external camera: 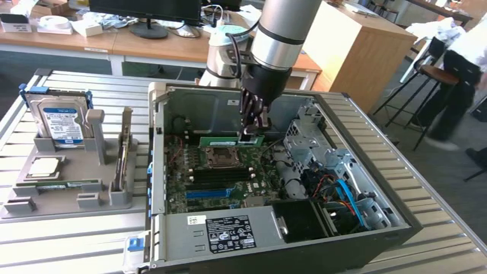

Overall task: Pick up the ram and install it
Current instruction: 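Pick up the ram and move it above insertion slot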

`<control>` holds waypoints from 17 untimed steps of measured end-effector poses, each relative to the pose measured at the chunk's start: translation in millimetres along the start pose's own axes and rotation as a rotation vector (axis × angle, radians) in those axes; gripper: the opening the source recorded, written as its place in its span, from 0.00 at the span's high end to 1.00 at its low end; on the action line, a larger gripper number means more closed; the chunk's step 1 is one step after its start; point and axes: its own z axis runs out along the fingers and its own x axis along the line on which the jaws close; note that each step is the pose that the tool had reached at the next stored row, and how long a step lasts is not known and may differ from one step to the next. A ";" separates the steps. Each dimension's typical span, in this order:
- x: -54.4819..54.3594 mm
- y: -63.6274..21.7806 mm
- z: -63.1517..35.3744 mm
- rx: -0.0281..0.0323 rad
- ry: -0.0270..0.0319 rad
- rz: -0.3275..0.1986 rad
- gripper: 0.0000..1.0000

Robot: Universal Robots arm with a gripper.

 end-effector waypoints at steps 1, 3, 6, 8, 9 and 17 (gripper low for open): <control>0.0 0.0 0.7 0.0000 0.0000 0.000 0.89; 0.0 -0.1 2.2 0.0000 0.0000 0.000 0.89; 0.1 -0.1 4.2 0.0000 -0.0001 0.000 0.89; 0.1 -0.2 5.2 0.0000 0.0000 0.000 0.89; 0.1 -0.2 5.6 0.0000 0.0000 0.000 0.89; 0.1 -0.1 3.9 0.0001 -0.0001 0.000 0.89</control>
